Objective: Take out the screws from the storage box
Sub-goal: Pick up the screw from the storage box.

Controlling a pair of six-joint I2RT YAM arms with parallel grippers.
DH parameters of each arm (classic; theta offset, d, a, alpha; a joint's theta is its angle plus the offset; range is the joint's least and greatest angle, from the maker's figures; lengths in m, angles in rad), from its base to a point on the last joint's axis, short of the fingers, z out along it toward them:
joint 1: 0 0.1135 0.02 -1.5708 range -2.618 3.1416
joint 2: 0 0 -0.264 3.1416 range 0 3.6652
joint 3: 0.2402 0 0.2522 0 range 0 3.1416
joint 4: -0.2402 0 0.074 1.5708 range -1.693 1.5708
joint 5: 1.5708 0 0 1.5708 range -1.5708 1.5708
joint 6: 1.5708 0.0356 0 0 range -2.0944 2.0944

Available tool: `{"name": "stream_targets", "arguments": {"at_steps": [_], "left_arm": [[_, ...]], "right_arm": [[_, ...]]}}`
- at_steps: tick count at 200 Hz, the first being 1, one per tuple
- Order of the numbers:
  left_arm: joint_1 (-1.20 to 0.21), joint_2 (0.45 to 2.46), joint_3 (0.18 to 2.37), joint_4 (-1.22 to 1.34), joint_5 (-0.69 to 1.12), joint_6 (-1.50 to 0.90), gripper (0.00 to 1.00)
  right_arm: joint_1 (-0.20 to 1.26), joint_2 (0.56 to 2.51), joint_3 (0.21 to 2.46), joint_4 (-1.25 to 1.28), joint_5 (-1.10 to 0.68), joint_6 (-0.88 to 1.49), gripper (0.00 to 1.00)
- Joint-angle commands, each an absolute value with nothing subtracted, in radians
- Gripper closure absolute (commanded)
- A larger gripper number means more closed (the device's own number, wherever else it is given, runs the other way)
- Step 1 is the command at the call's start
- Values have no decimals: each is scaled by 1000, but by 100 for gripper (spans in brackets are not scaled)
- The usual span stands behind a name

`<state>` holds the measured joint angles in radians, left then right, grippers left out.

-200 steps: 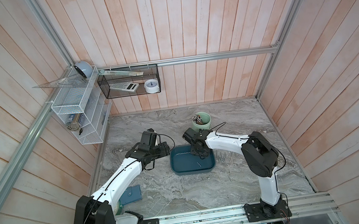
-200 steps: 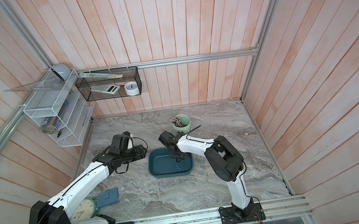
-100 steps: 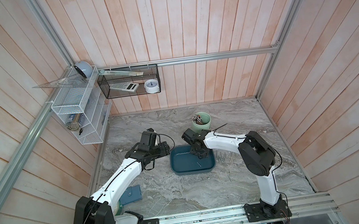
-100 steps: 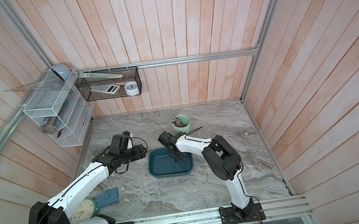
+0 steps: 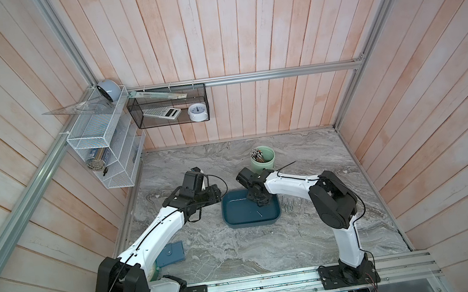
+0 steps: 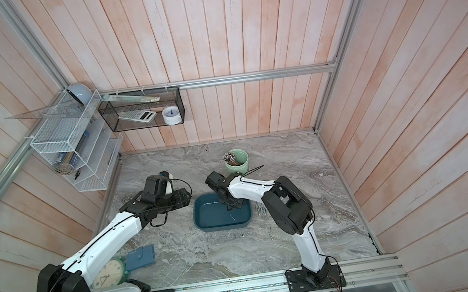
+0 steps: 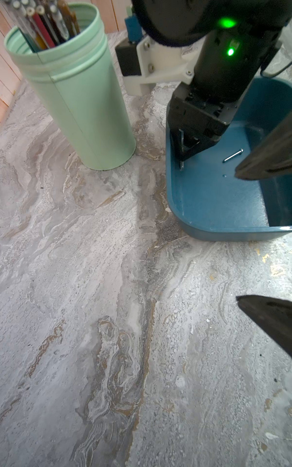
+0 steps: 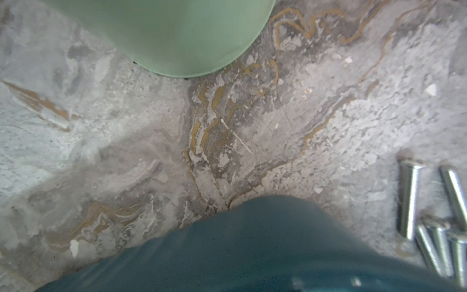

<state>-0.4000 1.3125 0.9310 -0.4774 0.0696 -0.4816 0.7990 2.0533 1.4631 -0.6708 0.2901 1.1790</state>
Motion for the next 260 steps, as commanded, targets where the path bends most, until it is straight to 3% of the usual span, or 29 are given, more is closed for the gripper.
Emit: {"name": "stream_targets", "arguments": {"at_steps": [1, 111, 190, 260], "left_arm": [[-395, 1292, 915, -454, 56, -465, 23], [-395, 1293, 914, -453, 60, -466, 23], [-395, 1293, 914, -452, 61, -466, 23], [-396, 1285, 910, -449, 61, -464, 23]], "right_arm": [[804, 2046, 1430, -640, 323, 1194, 62], [816, 1963, 1330, -481, 339, 1239, 62], [830, 1969, 1344, -504, 382, 1259, 61], [826, 2037, 1401, -600, 397, 1293, 54]]}}
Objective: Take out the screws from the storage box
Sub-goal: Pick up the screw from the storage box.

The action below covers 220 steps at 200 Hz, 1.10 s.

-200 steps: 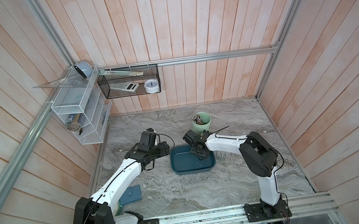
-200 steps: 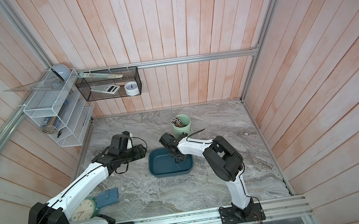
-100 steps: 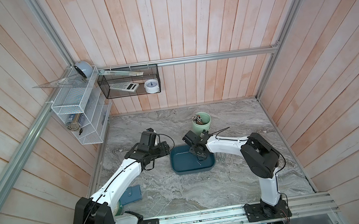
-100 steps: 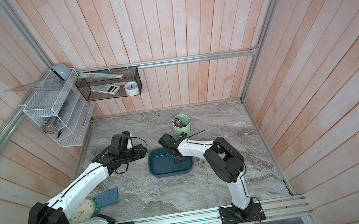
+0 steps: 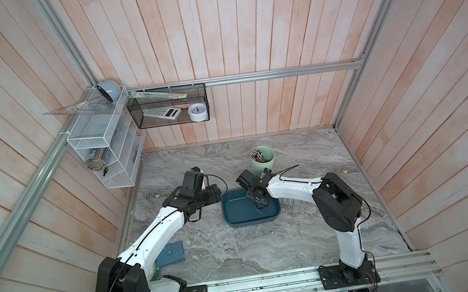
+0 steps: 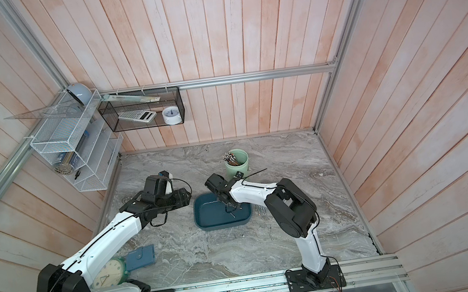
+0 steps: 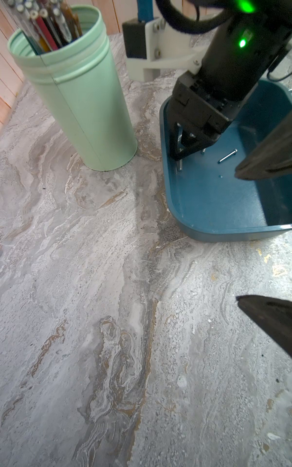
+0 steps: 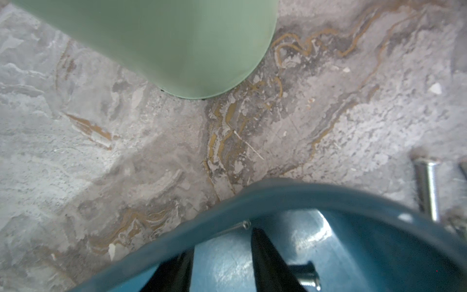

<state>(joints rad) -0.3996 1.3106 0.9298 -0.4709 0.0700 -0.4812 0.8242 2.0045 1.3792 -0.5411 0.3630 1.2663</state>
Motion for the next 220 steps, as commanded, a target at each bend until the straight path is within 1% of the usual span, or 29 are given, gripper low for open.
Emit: {"name": "stream_targets", "arguments": {"at_steps": [1, 49, 88, 113, 143, 154, 182, 220], "left_arm": [[-396, 1285, 910, -449, 61, -464, 23], [-396, 1284, 910, -447, 60, -464, 23], [-396, 1281, 909, -447, 60, -464, 23], [-396, 1281, 908, -448, 58, -464, 23], [-395, 1281, 908, -446, 58, -463, 23], [-395, 1281, 908, -446, 58, -463, 23], [-395, 1282, 909, -447, 57, -462, 23], [-395, 1282, 908, -445, 57, -462, 23]], "right_arm": [[825, 2037, 1401, -600, 397, 1294, 54], [824, 2084, 1418, -626, 380, 1290, 55], [825, 2103, 1428, -629, 350, 1258, 68], [831, 2099, 1428, -625, 342, 1240, 73], [839, 2087, 1421, -622, 340, 1213, 90], [841, 2085, 1418, -621, 339, 1205, 94], [845, 2077, 1408, -599, 321, 1163, 100], [865, 2034, 1415, -590, 317, 1070, 100]]}}
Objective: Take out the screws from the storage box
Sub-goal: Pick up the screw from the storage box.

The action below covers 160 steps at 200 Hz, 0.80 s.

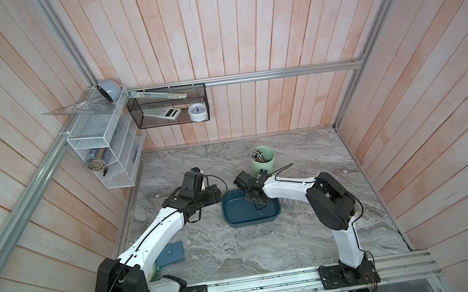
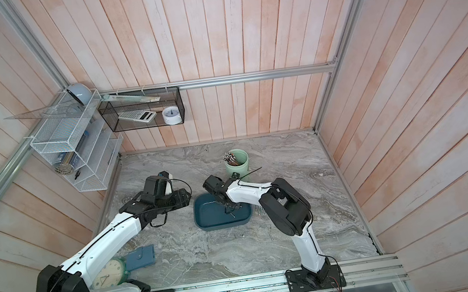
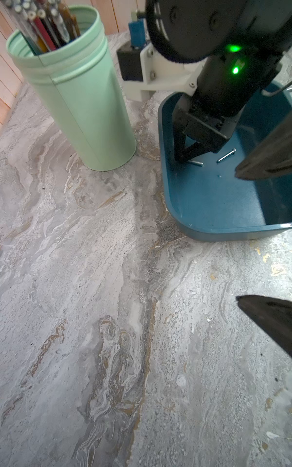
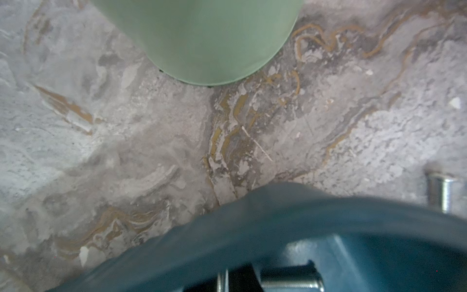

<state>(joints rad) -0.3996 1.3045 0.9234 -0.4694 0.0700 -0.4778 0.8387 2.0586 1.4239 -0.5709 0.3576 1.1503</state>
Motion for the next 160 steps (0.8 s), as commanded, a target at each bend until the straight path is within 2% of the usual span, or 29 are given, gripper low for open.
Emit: {"name": "stream_targets", "arguments": {"at_steps": [1, 71, 123, 160], "left_arm": [[-396, 1282, 908, -446, 57, -463, 23], [-393, 1284, 908, -447, 55, -460, 23], [-392, 1282, 908, -446, 52, -461, 23], [-392, 1284, 908, -446, 54, -460, 23]], "right_arm": [[865, 2033, 1415, -590, 317, 1068, 100], [881, 1894, 1390, -444, 191, 887, 100], [890, 1856, 1395, -495, 199, 795, 100], [871, 1730, 1326, -538, 195, 716, 100]]}}
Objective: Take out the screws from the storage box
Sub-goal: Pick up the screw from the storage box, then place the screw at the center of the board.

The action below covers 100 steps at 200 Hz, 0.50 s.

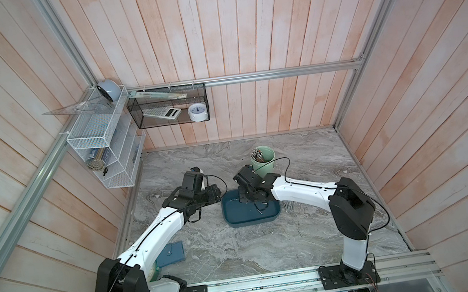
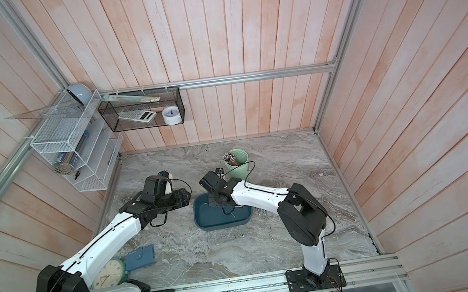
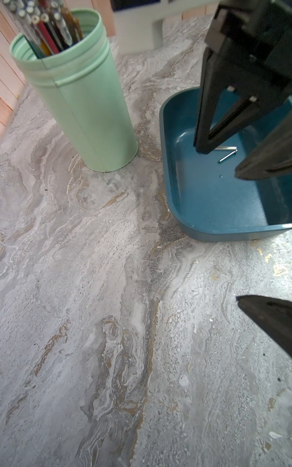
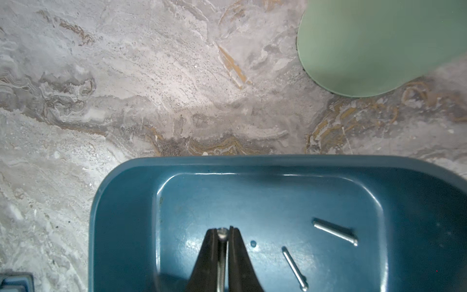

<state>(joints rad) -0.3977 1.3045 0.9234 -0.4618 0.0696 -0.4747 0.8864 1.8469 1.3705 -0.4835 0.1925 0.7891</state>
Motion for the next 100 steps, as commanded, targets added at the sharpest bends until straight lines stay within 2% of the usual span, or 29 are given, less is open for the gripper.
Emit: {"name": "stream_targets", "arguments": {"at_steps": [1, 63, 100], "left_arm": [[-392, 1284, 908, -446, 54, -460, 23], [-391, 1281, 909, -445, 57, -462, 23], [-388, 1282, 909, -446, 58, -463, 23]], "right_arm": [[870, 1725, 1323, -540, 195, 715, 100], [771, 1338, 989, -505, 313, 643, 100], [580, 1181, 825, -477, 144, 583, 100]]}}
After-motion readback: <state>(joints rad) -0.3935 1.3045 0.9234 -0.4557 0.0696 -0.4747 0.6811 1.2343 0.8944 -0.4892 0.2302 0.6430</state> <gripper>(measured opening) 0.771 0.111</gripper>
